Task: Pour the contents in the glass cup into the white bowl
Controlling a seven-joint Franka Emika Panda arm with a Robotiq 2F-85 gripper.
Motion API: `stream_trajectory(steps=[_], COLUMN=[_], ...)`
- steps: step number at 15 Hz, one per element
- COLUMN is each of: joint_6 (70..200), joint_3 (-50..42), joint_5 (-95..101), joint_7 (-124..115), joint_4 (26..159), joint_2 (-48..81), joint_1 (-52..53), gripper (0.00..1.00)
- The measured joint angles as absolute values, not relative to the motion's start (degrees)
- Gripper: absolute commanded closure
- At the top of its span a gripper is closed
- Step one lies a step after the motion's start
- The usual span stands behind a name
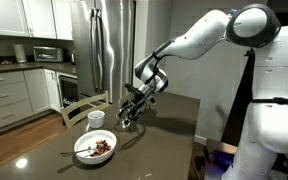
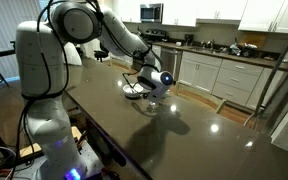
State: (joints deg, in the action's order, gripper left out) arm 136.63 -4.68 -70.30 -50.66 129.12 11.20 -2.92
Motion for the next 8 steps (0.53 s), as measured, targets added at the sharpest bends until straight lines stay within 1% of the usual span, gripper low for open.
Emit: stream_trajectory(steps=[3, 4, 5, 6, 8], joint_6=[136.63, 136.63, 136.63, 136.63, 136.64], joint_3=[-4.68, -4.68, -4.68, -4.68, -4.69], joint_5=[-70.32, -70.32, -70.32, -70.33, -70.37], joint_7=[-50.66, -50.66, -50.66, -50.66, -50.66], joint_4=[129.12, 129.12, 129.12, 129.12, 129.08], joint_2=[11.74, 11.87, 11.95, 11.98, 11.97], joint_1=[-2.91, -2.91, -2.91, -2.91, -2.92], gripper=[0.46, 0.05, 0.04, 0.0, 0.0])
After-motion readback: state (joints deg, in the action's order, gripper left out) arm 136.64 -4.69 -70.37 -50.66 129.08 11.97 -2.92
